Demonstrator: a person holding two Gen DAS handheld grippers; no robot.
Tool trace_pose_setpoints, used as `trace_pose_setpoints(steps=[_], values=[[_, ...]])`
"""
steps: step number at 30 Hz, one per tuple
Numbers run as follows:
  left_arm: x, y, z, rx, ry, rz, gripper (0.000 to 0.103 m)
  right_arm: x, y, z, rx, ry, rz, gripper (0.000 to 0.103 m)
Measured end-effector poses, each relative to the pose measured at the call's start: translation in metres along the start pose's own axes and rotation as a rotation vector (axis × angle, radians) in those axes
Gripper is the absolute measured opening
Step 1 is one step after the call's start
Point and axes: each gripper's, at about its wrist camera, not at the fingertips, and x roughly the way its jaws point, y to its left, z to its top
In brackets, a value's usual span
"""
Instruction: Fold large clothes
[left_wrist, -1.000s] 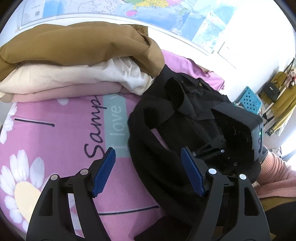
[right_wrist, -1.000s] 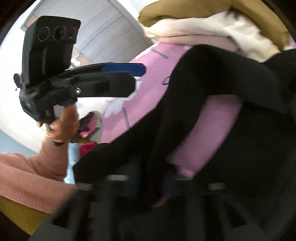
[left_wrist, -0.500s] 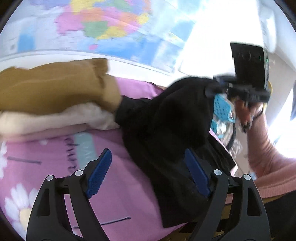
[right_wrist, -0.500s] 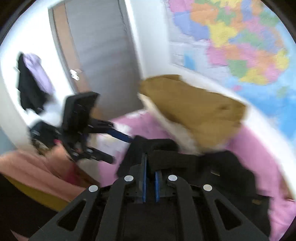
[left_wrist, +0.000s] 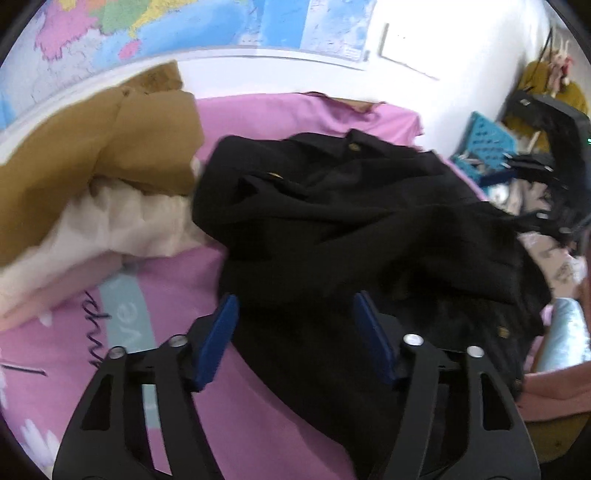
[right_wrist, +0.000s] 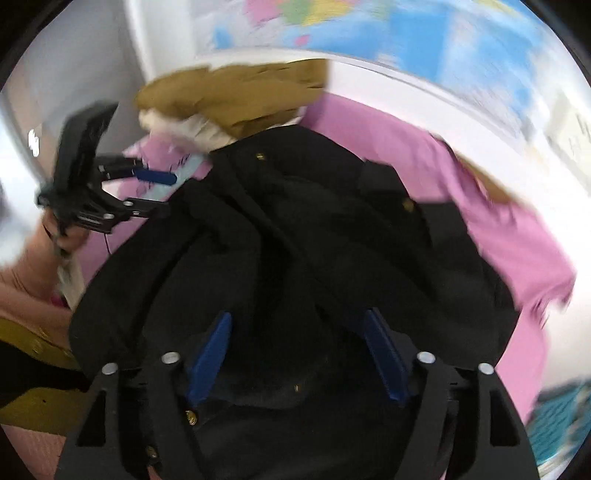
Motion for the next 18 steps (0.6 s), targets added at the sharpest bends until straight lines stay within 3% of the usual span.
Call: trace_pose_setpoints(steps=[6, 9, 12, 15, 17, 18], values=[[0.004, 0.005, 0.003, 0.003, 0.02, -0.018, 0.06, 0.006, -0.027, -0.053, 0.216, -0.096, 0.188, 0.089], [-0.004, 0.016, 0.009, -0.056, 0.009, -0.103, 0.066, 0.017, -0.024, -0.065, 0.237, -0.118, 0.28, 0.093], [-0.012, 0.021, 0.02, -0.091, -0.026, -0.142, 0.072, 0.024, -0.021, -0.075, 0.257, -0.159, 0.363, 0.094], [-0.01, 0.017, 0.029, -0.084, -0.023, -0.163, 0.075, 0.03, -0.02, -0.081, 0.273, -0.194, 0.388, 0.095], [0.002, 0.011, 0.034, -0.07, 0.015, -0.151, 0.075, 0.039, -0.015, -0.081, 0.278, -0.175, 0.381, 0.083], [0.01, 0.008, 0.037, -0.065, 0.036, -0.147, 0.074, 0.039, -0.012, -0.08, 0.269, -0.168, 0.401, 0.05]])
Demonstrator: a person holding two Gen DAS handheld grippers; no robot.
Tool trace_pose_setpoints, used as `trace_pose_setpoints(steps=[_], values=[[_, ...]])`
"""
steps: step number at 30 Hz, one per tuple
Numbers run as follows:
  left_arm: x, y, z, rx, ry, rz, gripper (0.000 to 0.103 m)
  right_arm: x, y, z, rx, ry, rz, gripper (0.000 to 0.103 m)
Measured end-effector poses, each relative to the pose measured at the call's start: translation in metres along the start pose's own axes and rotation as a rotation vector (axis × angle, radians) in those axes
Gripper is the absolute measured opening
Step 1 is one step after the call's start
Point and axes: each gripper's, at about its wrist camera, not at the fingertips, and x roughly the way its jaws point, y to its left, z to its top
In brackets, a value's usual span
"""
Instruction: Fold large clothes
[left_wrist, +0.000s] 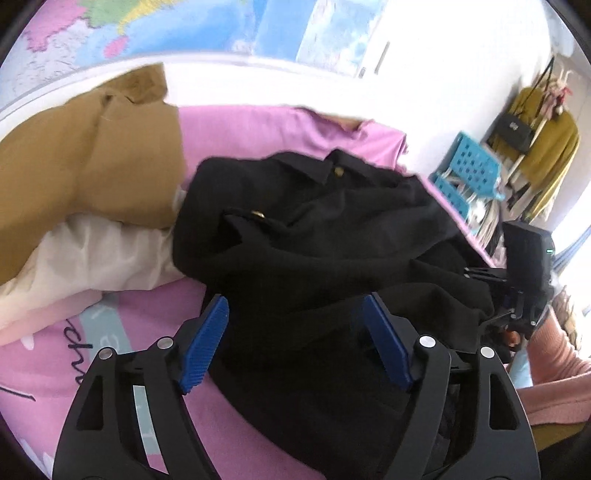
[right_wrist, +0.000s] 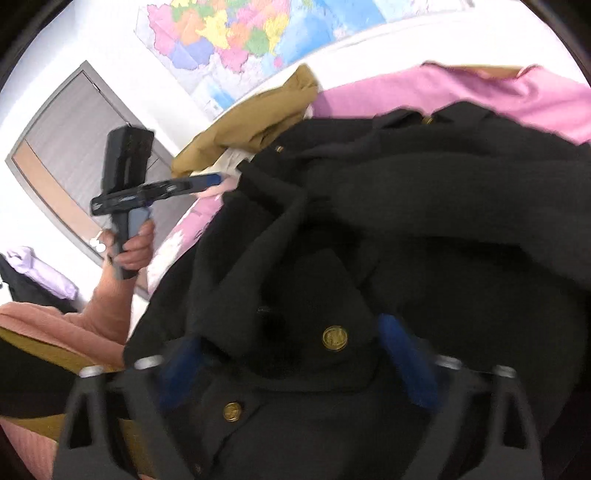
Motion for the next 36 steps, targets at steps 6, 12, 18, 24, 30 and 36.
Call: trace_pose_setpoints(steps=[6, 12, 18, 24, 30, 36], values=[[0.022, -0.013, 0.009, 0.031, 0.046, 0.002, 0.067, -0.061, 0.035, 0.03, -0.117, -0.094, -0.131, 0.016], [0.019, -0.019, 0.019, 0.038, 0.014, -0.025, 0.07, -0.092, 0.04, 0.085, -0.219, -0.099, -0.551, 0.069], [0.031, -0.01, 0.017, -0.002, 0.057, -0.002, 0.072, -0.09, -0.02, 0.078, -0.038, -0.106, -0.579, 0.079], [0.026, 0.006, 0.022, -0.052, 0.05, 0.003, 0.073, -0.101, -0.065, 0.03, 0.2, -0.163, -0.396, 0.079], [0.053, 0.01, 0.034, -0.076, 0.113, 0.068, 0.046, -0.078, -0.06, 0.025, 0.153, -0.155, -0.347, 0.024], [0.04, 0.014, 0.058, -0.103, 0.013, 0.168, 0.019, -0.113, -0.026, 0.064, -0.011, -0.297, -0.472, 0.02]])
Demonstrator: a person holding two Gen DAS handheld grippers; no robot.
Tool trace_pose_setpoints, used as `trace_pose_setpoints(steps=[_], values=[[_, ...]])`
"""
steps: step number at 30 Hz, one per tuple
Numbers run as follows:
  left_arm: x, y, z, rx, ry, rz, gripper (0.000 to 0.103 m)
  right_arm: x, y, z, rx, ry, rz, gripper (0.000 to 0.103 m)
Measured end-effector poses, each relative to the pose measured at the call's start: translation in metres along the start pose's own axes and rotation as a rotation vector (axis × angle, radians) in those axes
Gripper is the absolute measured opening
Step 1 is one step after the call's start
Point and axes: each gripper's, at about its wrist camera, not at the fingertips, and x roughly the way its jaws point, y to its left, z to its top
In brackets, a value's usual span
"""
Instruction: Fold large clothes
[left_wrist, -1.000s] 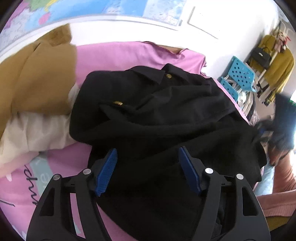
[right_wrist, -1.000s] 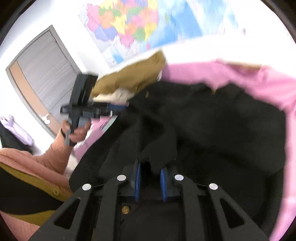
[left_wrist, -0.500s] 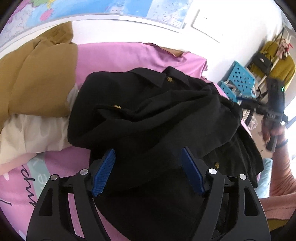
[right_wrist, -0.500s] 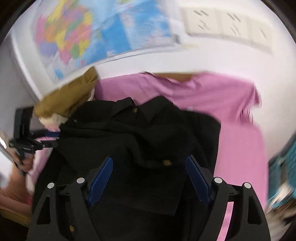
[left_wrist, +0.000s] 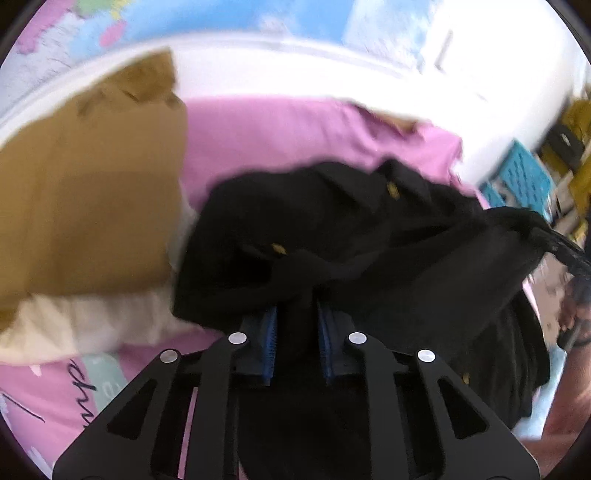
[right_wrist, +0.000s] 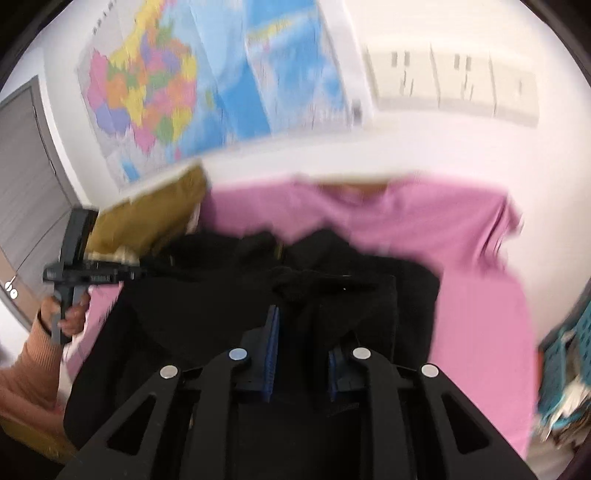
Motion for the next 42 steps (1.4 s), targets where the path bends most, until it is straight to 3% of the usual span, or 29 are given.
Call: trace_pose_setpoints(steps=[2, 4, 7, 9, 12, 14, 15, 16, 17, 20, 22, 27, 30, 31, 35, 37, 42], values=[[-0.004, 0.003, 0.007, -0.029, -0.043, 0.003, 0.019, 0.002, -0.008, 0.015, -0.022, -0.019, -0.066, 0.02], [0.006, 0.003, 0.01, -0.041, -0.026, -0.003, 0.02, 0.019, -0.022, 0.019, -0.011, 0.016, -0.111, 0.02], [0.021, -0.009, 0.002, 0.017, 0.01, 0.052, 0.025, 0.054, -0.054, 0.003, 0.12, 0.14, -0.055, 0.018], [0.022, -0.014, -0.002, 0.06, 0.01, 0.078, 0.037, 0.069, -0.065, -0.011, 0.164, 0.201, -0.039, 0.02], [0.023, -0.016, -0.006, 0.091, 0.016, 0.113, 0.046, 0.067, -0.072, -0.024, 0.188, 0.202, -0.039, 0.022], [0.022, -0.015, -0.006, 0.095, 0.019, 0.139, 0.05, 0.057, -0.074, -0.026, 0.201, 0.186, -0.063, 0.033], [0.019, -0.015, -0.007, 0.094, 0.014, 0.132, 0.049, 0.051, -0.073, -0.027, 0.202, 0.174, -0.082, 0.044], [0.015, -0.016, -0.008, 0.098, 0.007, 0.134, 0.05, 0.045, -0.072, -0.026, 0.203, 0.154, -0.099, 0.062], [0.011, -0.019, -0.01, 0.112, -0.003, 0.138, 0.05, 0.031, -0.066, -0.023, 0.187, 0.113, -0.121, 0.067], [-0.006, -0.033, -0.019, 0.192, -0.046, 0.142, 0.055, 0.01, -0.035, -0.01, 0.067, 0.023, -0.086, 0.068], [-0.011, -0.041, -0.021, 0.226, -0.054, 0.114, 0.056, 0.014, -0.016, -0.004, -0.004, 0.014, -0.061, 0.066], [0.01, -0.048, -0.011, 0.228, -0.017, 0.105, 0.06, 0.073, -0.017, 0.004, -0.048, 0.13, -0.074, 0.06], [0.024, -0.039, -0.008, 0.189, 0.015, 0.091, 0.065, 0.107, -0.051, -0.003, 0.058, 0.234, -0.089, 0.039], [0.027, -0.034, -0.008, 0.176, 0.029, 0.091, 0.066, 0.11, -0.06, -0.007, 0.088, 0.237, -0.062, 0.038], [0.033, -0.023, -0.012, 0.134, 0.056, 0.089, 0.07, 0.097, -0.069, -0.011, 0.152, 0.217, -0.002, 0.038], [0.025, -0.024, -0.015, 0.134, 0.036, 0.09, 0.069, 0.077, -0.065, -0.009, 0.164, 0.164, 0.031, 0.05], [-0.002, -0.024, -0.027, 0.125, -0.014, 0.032, 0.07, 0.043, -0.038, -0.009, 0.042, 0.098, 0.06, 0.056]])
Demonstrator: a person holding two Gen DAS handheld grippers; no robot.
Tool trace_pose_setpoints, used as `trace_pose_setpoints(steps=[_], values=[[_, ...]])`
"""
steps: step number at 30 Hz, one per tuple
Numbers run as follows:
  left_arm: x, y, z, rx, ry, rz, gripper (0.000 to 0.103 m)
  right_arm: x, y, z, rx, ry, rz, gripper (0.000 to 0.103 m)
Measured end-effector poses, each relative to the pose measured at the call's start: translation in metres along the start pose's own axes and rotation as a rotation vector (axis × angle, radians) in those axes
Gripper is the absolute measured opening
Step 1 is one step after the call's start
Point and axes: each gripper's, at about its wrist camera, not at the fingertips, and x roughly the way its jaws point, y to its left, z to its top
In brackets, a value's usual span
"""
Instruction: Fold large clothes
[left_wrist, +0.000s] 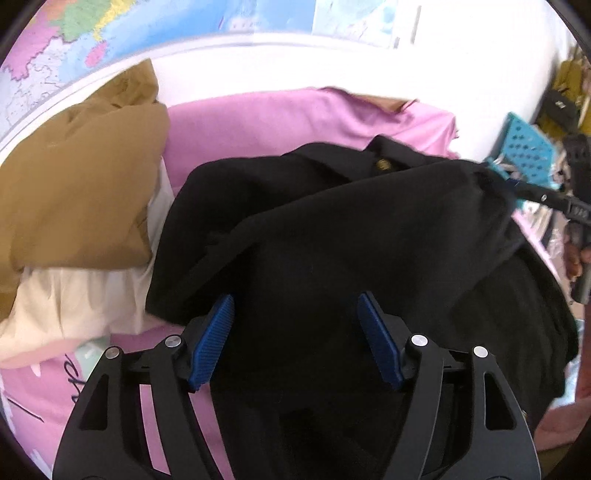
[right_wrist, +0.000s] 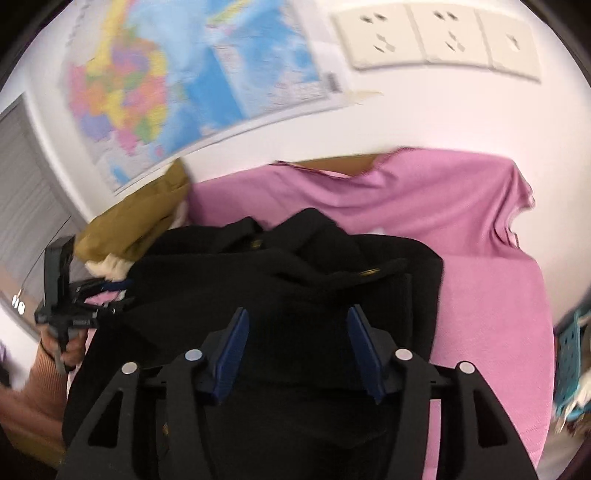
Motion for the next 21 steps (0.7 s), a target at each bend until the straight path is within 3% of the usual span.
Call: trace_pose_setpoints(steps=[5, 9, 14, 18, 21], values=[[-0.024, 0.006, -0.026, -0.064, -0.019, -0.034, 0.073, 0.037, -0.018, -0.015, 0.03, 0.137, -0.077, 0.052], [-0.042, 0.012, -0.052, -0.12, -0.014, -0.054, 0.075, 0.034, -0.026, -0.02, 0.071, 0.123, -0.077, 0.052], [-0.062, 0.015, -0.09, -0.181, 0.009, -0.088, 0.08, -0.01, -0.015, -0.031, 0.064, 0.063, -0.049, 0.068], [-0.075, 0.009, -0.116, -0.205, 0.026, -0.157, 0.09, -0.058, -0.008, -0.066, 0.108, 0.033, 0.015, 0.074], [-0.076, 0.0, -0.132, -0.188, 0.056, -0.162, 0.09, -0.085, -0.01, -0.098, 0.17, 0.029, 0.041, 0.078]])
